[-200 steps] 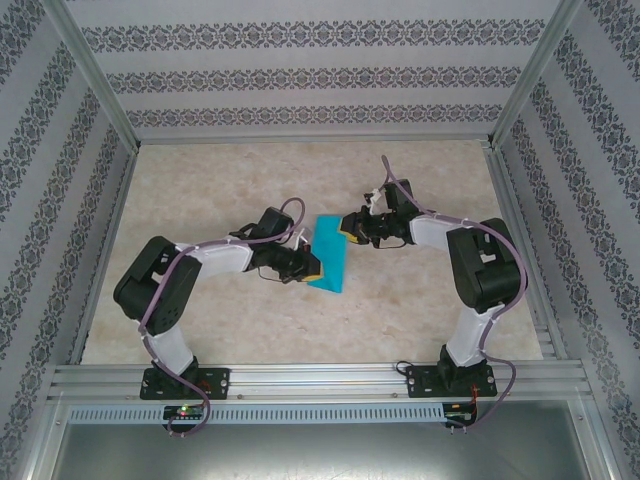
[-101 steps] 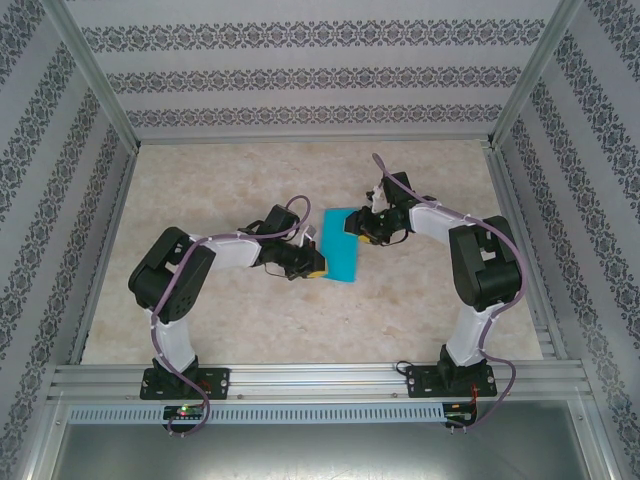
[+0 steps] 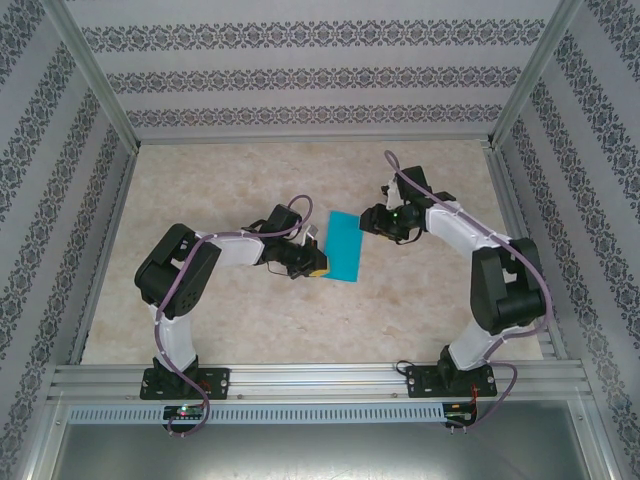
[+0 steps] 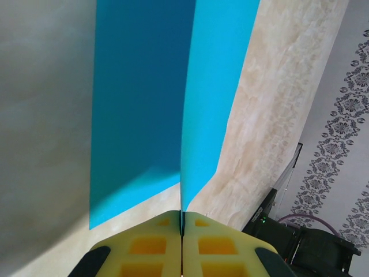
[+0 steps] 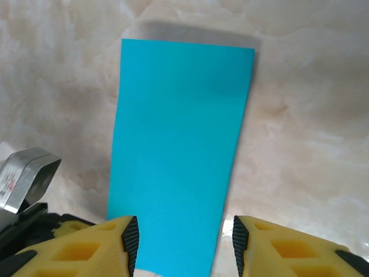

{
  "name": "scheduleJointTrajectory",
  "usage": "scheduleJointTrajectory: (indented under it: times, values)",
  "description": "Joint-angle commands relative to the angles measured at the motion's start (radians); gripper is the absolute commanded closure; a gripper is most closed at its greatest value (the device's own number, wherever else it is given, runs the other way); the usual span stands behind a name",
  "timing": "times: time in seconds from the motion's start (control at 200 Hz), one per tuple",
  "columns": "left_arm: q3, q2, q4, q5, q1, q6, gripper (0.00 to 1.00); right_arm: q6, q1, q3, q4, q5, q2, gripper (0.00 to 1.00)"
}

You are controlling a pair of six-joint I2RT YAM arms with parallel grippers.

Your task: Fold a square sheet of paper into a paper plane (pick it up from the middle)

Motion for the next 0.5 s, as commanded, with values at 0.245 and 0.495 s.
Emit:
scheduleJointTrajectory:
  times: [0.245, 0.495]
  values:
    - [0.045, 0.01, 0.027, -0.012, -0.038, -0.035, 0.91, 0.012, 0.033, -0.002, 0.068, -0.062, 0.106, 0.73]
    - [0.064, 0.025, 0.02, -0.013, -0.038, -0.038, 0.9, -0.031, 0.036, 0.051, 0.052, -0.046, 0.208, 0.84]
